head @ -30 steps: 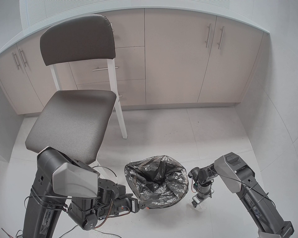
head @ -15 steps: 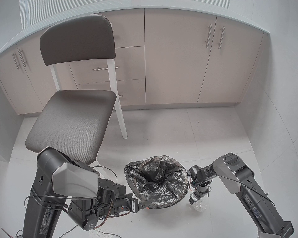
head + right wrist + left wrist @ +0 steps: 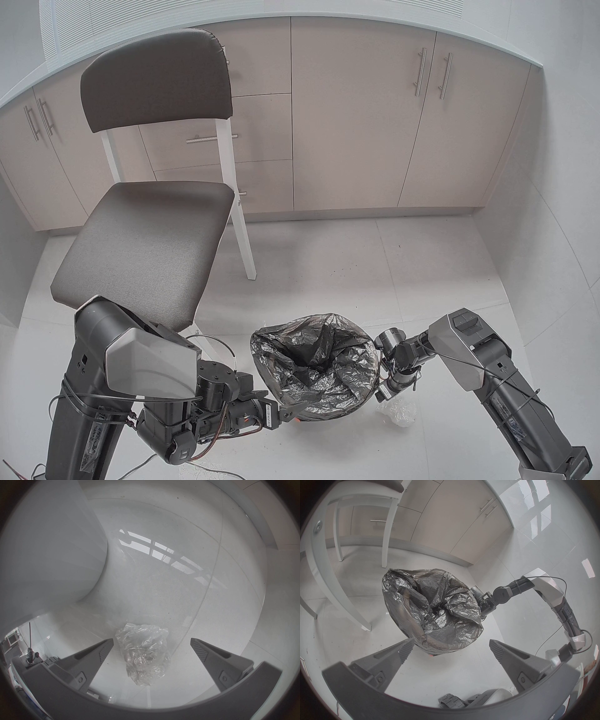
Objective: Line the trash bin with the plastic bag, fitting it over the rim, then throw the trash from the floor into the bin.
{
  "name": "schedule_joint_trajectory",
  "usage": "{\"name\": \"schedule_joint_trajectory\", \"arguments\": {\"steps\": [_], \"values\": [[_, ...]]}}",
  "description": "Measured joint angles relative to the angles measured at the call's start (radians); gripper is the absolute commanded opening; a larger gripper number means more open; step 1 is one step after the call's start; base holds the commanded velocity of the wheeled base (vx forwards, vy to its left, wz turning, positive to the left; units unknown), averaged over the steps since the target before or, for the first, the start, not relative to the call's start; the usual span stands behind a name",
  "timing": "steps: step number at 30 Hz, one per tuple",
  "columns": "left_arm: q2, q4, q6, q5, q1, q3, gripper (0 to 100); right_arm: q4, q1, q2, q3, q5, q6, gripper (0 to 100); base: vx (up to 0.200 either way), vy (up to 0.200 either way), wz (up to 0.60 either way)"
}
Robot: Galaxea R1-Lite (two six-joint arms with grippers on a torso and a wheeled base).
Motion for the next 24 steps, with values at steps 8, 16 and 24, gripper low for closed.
{"name": "schedule_joint_trajectory", "arguments": {"steps": [8,16,24], "values": [[0.000,0.000,0.001,-0.004,-0.001,0.001,100,-0.001,-0.003,0.000,0.000,0.001,0.000,100,0.000,0.000,0.00],[0.000,0.000,0.002,0.000,-0.002,0.001,100,-0.002,-0.008,0.000,0.000,0.000,-0.001,100,-0.150,0.000,0.00],[0.000,0.000,0.005,0.000,-0.003,0.000,100,-0.004,-0.015,0.000,0.000,0.000,-0.004,100,-0.200,0.000,0.00]]}}
